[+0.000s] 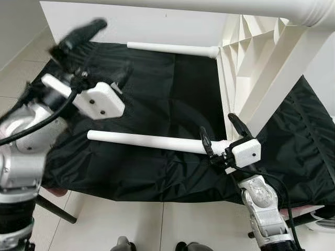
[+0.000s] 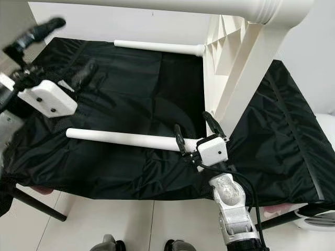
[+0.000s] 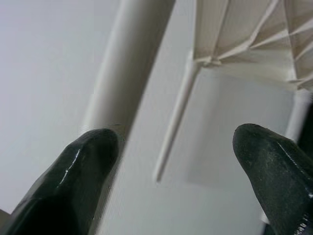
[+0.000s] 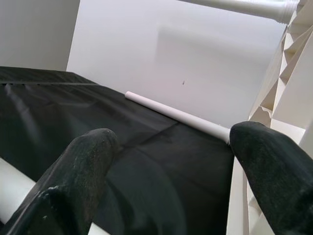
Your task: Building children table
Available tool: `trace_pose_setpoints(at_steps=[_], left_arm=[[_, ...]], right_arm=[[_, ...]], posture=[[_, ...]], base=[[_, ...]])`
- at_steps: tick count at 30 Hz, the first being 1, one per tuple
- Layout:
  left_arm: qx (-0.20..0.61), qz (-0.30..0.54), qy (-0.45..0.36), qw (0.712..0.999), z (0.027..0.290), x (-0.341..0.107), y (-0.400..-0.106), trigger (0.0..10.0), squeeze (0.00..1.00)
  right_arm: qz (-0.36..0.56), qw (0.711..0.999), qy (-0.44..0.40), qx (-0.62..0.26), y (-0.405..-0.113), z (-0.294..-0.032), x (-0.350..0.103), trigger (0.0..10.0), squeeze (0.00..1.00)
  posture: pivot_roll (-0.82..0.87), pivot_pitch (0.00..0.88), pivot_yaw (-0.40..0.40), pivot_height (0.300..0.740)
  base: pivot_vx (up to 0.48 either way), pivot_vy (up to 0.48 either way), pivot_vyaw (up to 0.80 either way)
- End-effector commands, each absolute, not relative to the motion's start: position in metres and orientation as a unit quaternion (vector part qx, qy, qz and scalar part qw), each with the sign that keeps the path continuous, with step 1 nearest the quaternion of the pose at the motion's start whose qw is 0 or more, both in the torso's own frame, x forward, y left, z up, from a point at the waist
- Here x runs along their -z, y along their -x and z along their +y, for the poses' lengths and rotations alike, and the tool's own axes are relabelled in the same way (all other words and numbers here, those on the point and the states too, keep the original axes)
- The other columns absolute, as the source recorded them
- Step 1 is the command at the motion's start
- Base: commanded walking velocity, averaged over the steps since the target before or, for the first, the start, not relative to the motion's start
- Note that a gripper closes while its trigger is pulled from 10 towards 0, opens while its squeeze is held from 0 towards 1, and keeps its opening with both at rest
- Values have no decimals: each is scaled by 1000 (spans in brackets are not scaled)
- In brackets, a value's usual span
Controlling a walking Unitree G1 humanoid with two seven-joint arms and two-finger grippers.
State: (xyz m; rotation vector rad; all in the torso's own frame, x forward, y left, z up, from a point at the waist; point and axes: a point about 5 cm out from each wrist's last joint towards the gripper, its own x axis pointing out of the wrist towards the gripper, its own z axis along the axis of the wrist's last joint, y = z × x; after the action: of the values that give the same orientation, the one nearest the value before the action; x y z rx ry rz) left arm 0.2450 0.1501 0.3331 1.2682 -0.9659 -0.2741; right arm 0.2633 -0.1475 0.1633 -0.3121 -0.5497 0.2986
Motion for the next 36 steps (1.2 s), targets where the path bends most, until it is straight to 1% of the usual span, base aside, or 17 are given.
trace_pose_setpoints(at_steps=[1, 5, 6, 7, 10, 14, 20, 28, 36], left_arm=[[74, -477, -559, 674, 151, -343, -239, 10000, 0], [69, -486, -565, 663, 150, -346, -238, 10000, 0], [63, -494, -570, 653, 149, -347, -237, 10000, 0], [63, -494, -570, 653, 149, -347, -237, 10000, 0], [56, -506, -584, 632, 149, -349, -235, 10000, 0], [30, -515, -589, 622, 155, -361, -239, 10000, 0], [29, -509, -600, 617, 157, -366, -249, 10000, 0], [44, -486, -609, 626, 158, -362, -269, 10000, 0], [37, -484, -616, 621, 158, -370, -280, 10000, 0]], right_arm=[[-270, 939, 152, -145, -265, -148, -161, 10000, 0], [-270, 939, 153, -146, -267, -148, -160, 10000, 0], [-270, 939, 154, -146, -268, -148, -159, 10000, 0], [-270, 939, 154, -146, -268, -148, -159, 10000, 0], [-270, 939, 156, -143, -271, -149, -157, 10000, 0], [-271, 940, 154, -141, -275, -149, -157, 10000, 0], [-274, 939, 152, -139, -276, -146, -157, 10000, 0], [-277, 940, 154, -124, -272, -149, -155, 10000, 0], [-276, 942, 155, -109, -269, -151, -152, 10000, 0]], posture=[[81, 78, -61, 740], [81, 77, -58, 740], [83, 77, -58, 740], [83, 77, -58, 740], [82, 72, -57, 740], [86, 69, -57, 740], [77, 68, -44, 740], [47, 63, -9, 740], [23, 57, 21, 740]], base=[[0, 0, 0], [0, 0, 0], [0, 0, 0], [0, 0, 0], [0, 0, 0], [0, 0, 0], [0, 0, 0], [0, 0, 0], [0, 0, 0]])
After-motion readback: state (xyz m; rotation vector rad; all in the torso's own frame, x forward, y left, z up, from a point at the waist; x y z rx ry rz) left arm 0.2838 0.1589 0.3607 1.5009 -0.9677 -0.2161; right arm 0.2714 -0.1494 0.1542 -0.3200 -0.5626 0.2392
